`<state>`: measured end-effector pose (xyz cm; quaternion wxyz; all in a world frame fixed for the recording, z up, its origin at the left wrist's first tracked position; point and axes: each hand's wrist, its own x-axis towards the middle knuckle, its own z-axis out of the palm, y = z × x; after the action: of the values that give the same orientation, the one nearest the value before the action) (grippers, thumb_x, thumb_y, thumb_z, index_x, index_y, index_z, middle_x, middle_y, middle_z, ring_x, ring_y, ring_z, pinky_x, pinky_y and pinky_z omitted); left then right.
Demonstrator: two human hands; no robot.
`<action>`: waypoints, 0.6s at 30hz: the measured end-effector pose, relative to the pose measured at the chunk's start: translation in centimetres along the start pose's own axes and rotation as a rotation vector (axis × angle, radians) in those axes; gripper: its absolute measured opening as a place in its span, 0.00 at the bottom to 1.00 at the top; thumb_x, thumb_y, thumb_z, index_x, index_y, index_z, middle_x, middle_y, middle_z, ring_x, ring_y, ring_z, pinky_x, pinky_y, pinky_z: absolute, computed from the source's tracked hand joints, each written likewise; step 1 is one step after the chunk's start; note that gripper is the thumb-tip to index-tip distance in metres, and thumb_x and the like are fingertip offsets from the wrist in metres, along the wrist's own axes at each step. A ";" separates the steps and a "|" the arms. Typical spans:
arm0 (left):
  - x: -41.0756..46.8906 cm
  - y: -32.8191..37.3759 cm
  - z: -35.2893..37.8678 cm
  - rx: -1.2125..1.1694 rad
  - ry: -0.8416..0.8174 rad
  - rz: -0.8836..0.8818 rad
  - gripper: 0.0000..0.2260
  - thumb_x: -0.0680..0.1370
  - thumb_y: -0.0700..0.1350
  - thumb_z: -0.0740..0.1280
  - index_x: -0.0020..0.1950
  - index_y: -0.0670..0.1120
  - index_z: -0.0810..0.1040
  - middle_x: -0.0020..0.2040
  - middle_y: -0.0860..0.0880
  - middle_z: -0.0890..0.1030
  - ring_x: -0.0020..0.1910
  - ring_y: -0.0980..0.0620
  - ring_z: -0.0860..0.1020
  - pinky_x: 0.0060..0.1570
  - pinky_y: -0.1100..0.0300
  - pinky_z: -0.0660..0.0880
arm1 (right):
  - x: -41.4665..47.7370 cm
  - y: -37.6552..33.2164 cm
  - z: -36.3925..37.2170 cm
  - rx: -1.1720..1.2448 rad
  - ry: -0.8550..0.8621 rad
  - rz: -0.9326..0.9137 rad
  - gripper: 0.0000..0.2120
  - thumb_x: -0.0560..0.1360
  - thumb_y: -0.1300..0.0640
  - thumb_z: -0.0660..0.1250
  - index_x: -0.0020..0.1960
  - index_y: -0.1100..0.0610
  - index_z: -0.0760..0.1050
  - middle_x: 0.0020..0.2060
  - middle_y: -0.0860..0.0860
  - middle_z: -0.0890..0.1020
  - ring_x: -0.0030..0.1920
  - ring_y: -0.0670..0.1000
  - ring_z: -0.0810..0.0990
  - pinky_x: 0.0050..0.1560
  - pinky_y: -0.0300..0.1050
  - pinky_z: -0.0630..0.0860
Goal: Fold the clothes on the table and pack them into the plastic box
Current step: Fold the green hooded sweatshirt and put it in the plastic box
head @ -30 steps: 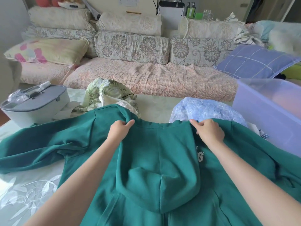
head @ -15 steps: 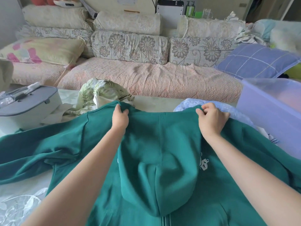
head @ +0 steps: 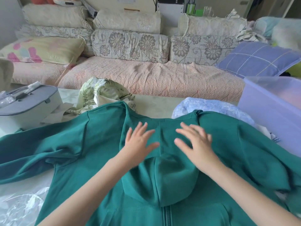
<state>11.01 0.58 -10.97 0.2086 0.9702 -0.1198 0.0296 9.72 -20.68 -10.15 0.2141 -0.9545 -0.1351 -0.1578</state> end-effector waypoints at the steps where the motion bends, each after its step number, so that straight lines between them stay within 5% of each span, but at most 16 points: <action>1: -1.8 0.3 0.2 -0.022 -0.118 0.045 0.26 0.79 0.61 0.54 0.76 0.56 0.57 0.78 0.52 0.47 0.77 0.53 0.42 0.73 0.54 0.40 | -1.9 -0.8 -0.3 0.068 -0.099 -0.088 0.30 0.72 0.31 0.50 0.69 0.41 0.68 0.72 0.34 0.60 0.72 0.39 0.55 0.65 0.40 0.47; 5: -7.4 -1.0 1.7 -0.050 -0.385 0.093 0.39 0.64 0.79 0.38 0.74 0.67 0.45 0.78 0.57 0.45 0.76 0.56 0.41 0.75 0.49 0.41 | -8.4 -1.1 0.5 0.091 -0.467 -0.352 0.25 0.78 0.34 0.45 0.74 0.37 0.55 0.73 0.31 0.52 0.75 0.37 0.43 0.72 0.41 0.42; 8: -9.8 -1.4 3.6 0.261 -0.215 0.145 0.41 0.67 0.79 0.42 0.77 0.61 0.48 0.78 0.51 0.51 0.76 0.45 0.51 0.70 0.38 0.59 | -10.8 -0.5 1.6 -0.173 -0.579 -0.361 0.24 0.81 0.37 0.45 0.75 0.40 0.56 0.75 0.37 0.55 0.76 0.47 0.51 0.70 0.46 0.52; 11: -9.5 -1.5 3.1 0.116 -0.194 0.086 0.47 0.63 0.81 0.41 0.77 0.59 0.40 0.78 0.53 0.41 0.76 0.50 0.41 0.74 0.44 0.46 | -10.3 -0.8 1.4 -0.101 -0.519 -0.335 0.25 0.77 0.32 0.41 0.74 0.34 0.50 0.73 0.29 0.46 0.76 0.44 0.41 0.73 0.42 0.43; 12: -9.5 -1.7 2.7 0.032 -0.164 0.058 0.47 0.63 0.80 0.41 0.77 0.58 0.45 0.78 0.54 0.44 0.77 0.52 0.41 0.75 0.48 0.44 | -10.1 -0.9 0.9 -0.033 -0.558 -0.306 0.26 0.75 0.31 0.40 0.72 0.32 0.48 0.72 0.27 0.44 0.75 0.40 0.37 0.74 0.41 0.41; 15: -11.1 -2.6 1.2 -0.130 0.203 0.032 0.26 0.74 0.65 0.60 0.66 0.51 0.70 0.67 0.55 0.70 0.71 0.52 0.65 0.70 0.58 0.60 | -10.3 -1.7 -0.6 0.153 -0.426 -0.279 0.26 0.76 0.29 0.48 0.72 0.34 0.56 0.72 0.28 0.51 0.74 0.35 0.46 0.75 0.39 0.44; 18: -13.8 -2.5 0.1 -0.312 0.348 -0.257 0.13 0.73 0.50 0.72 0.50 0.49 0.70 0.49 0.56 0.75 0.45 0.59 0.76 0.44 0.68 0.69 | -11.9 -2.0 -0.9 0.122 -0.250 -0.383 0.27 0.76 0.33 0.57 0.72 0.40 0.65 0.72 0.34 0.62 0.71 0.36 0.60 0.72 0.35 0.52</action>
<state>-1.75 5.80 -13.54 0.3754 0.9137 0.0389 0.1506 -2.05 -21.59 -12.90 0.2192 -0.9087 -0.3487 -0.0676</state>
